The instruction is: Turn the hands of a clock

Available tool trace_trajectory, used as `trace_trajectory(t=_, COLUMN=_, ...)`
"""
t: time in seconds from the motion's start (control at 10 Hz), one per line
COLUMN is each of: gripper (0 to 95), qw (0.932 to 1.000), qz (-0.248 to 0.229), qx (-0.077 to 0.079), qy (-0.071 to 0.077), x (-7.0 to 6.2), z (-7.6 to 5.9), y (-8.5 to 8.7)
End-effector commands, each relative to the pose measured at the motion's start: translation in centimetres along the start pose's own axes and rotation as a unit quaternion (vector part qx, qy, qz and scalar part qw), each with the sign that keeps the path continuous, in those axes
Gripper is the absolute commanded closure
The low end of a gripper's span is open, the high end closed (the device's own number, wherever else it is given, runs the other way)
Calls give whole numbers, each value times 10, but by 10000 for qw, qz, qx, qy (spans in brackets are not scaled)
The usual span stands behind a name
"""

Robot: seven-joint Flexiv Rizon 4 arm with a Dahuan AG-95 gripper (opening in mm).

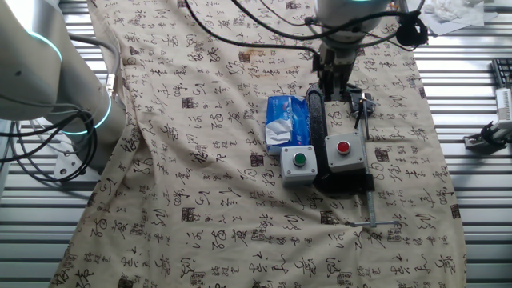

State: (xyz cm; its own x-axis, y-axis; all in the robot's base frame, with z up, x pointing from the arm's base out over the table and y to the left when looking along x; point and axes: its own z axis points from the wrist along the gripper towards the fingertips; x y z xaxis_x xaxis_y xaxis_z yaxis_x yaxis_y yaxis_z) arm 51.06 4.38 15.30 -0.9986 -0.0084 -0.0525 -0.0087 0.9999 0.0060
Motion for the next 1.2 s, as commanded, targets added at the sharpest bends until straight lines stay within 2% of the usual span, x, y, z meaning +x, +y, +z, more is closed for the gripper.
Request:
trace_trajectory(t=0.1, gripper=950, qw=10000, qz=-7, qx=6, qy=6, x=-1, z=4, y=6)
trace_trajectory(t=0.5, gripper=950, qw=10000, qz=-71, qx=37, qy=44, x=-8, z=26, y=33)
trace_trajectory(t=0.9, gripper=950, qw=9999, qz=-133, qx=40, qy=47, x=-14, z=45, y=45)
trace_trajectory(t=1.2, gripper=950, qw=9998, qz=-163, qx=51, qy=71, x=-15, z=52, y=50)
